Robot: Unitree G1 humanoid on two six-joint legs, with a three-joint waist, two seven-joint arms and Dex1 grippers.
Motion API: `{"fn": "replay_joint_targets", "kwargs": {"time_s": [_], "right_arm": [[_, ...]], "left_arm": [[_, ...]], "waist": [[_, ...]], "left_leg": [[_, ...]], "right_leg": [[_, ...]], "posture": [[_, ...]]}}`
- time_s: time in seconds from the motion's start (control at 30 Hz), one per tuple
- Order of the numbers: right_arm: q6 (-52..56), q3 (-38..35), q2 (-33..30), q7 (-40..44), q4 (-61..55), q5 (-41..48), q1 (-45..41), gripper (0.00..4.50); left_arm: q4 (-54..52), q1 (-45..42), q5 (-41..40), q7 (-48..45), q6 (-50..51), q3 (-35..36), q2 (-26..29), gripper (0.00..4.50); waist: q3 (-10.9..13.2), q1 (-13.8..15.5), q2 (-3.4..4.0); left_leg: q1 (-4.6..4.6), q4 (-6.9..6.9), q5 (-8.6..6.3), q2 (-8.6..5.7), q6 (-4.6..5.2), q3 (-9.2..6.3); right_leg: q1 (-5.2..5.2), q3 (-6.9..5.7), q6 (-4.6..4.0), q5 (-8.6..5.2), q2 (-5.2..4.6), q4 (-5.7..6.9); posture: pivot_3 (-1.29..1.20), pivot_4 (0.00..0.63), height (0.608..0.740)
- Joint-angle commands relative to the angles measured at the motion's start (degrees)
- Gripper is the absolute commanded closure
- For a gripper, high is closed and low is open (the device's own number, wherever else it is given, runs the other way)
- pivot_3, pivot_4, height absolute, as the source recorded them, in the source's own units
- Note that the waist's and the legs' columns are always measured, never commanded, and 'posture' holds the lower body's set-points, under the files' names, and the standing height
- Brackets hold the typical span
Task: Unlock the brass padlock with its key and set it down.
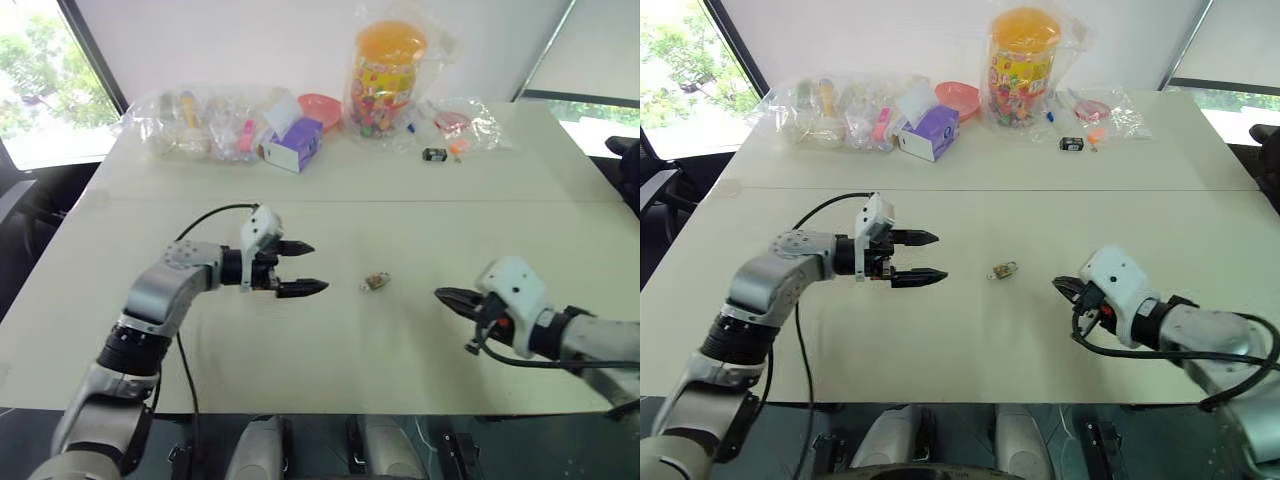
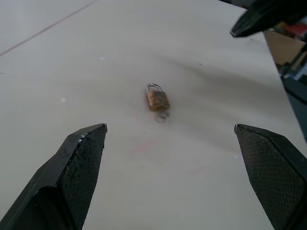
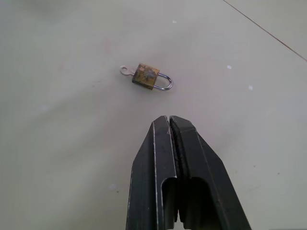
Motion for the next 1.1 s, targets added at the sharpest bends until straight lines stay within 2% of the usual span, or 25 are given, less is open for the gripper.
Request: {"fn": "replay_joint_targets", "kwargs": {"time_s": [0.03, 0.9, 1.03, 1.1], "right_arm": [[0.05, -2.59, -2.29, 2.16, -0.6, 2.29, -1.31, 4.5], [-4.06, 1.96, -5.29, 2.91, 2.67, 0.57, -5.08, 4.5], [-7.4, 4.93, -7.11, 4.89, 5.35, -1.88, -7.49, 4.5], [-10.85, 9.13, -8.34, 6.96, 8.33, -4.29, -10.79, 4.5]], "left_arm": [[-0.09, -1.88, -1.05, -2.21, -1.29, 0.59, 0.09, 0.06], [-1.85, -1.51, -0.41, -2.53, -1.0, 0.42, 1.89, 0.06], [-1.82, -1.56, -0.35, -2.41, -0.97, 0.4, 1.92, 0.06], [-1.6, -1.76, -0.25, -2.29, -1.05, 0.4, 1.8, 0.06]], "waist": [[0.05, 0.08, -0.08], [0.05, 0.06, -0.09], [0.05, 0.02, -0.09], [0.05, -0.04, -0.09]], "left_leg": [[-0.01, 0.0, 0.0, 0.0, 0.0, -0.01], [-0.04, 0.02, 0.0, 0.0, 0.0, -0.02], [-0.04, 0.02, 0.0, 0.0, 0.0, -0.02], [-0.04, 0.02, 0.0, 0.0, 0.0, -0.02]], "right_leg": [[0.0, 0.0, 0.0, 0.0, 0.0, -0.02], [0.0, 0.0, 0.01, 0.01, -0.05, -0.05], [0.0, 0.0, 0.01, 0.01, -0.04, -0.04], [0.0, -0.01, 0.01, 0.01, -0.04, -0.05]], "posture": [[0.0, 0.15, 0.735], [0.0, 0.15, 0.735], [0.0, 0.15, 0.735], [0.0, 0.15, 0.735]]}}
